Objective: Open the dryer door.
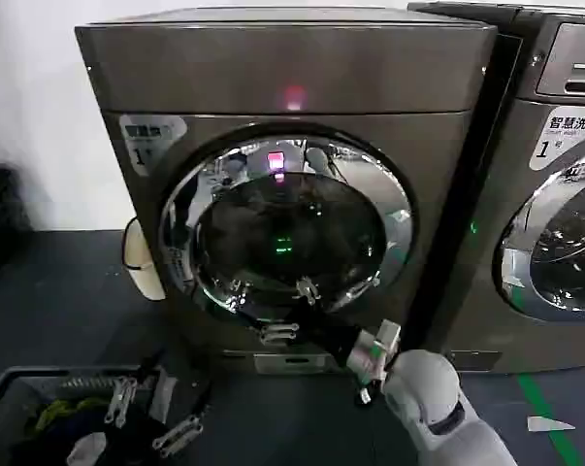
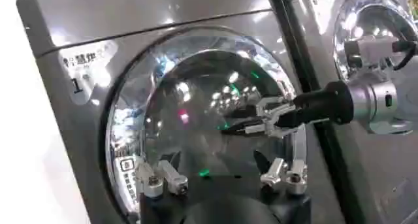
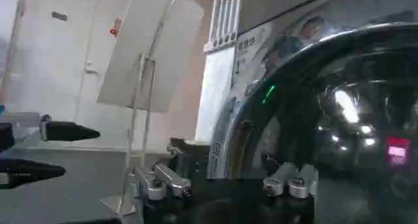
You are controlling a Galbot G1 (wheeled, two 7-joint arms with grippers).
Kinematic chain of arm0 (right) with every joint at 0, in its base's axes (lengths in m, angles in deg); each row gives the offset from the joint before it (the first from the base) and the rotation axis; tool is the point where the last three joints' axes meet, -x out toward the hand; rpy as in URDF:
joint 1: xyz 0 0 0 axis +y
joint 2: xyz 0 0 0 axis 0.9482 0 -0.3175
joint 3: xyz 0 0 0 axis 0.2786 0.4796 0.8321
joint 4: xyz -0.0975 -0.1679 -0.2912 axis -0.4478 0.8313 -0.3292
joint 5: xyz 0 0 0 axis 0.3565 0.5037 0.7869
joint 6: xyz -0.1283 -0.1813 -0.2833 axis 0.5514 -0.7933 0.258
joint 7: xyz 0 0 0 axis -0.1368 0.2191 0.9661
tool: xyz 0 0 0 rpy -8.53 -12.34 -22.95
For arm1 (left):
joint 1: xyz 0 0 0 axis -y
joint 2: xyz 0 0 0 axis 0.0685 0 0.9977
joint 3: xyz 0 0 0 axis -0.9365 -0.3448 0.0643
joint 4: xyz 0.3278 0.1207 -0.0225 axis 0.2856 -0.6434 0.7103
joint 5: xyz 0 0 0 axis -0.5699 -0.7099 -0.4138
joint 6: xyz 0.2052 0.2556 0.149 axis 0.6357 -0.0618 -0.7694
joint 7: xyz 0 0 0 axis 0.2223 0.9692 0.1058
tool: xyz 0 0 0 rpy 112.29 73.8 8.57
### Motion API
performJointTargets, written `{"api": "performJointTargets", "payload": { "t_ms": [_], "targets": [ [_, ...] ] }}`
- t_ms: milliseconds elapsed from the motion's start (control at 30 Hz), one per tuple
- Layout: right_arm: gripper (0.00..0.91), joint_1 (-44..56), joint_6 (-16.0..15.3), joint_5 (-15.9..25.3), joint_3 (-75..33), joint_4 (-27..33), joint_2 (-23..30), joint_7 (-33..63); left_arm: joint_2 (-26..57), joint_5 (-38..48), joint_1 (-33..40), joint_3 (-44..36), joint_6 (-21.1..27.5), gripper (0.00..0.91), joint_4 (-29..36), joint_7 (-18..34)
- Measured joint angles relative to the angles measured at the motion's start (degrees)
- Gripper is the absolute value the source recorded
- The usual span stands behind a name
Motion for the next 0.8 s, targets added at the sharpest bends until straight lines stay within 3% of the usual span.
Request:
{"api": "performJointTargets", "payload": {
  "t_ms": [167,533,800],
  "targets": [
    [0.907,-3.2,-0.1,0.3,2.7,3.2,0.8,0.4,-0.1,0.8,0.4,1.0,1.1,0.907,0.0,-2.4],
    [0.907,-14.5,0.2,1.3,10.5,18.1,6.3,2.2,-1.1,-0.8,0.0,1.0,2.3,0.907,0.0,-2.8],
    [0.907,-18.7,0.7,2.2,14.6,24.7,10.0,2.1,-1.4,-3.3,-0.4,0.9,2.5,0.907,0.0,-3.1]
  ]
}}
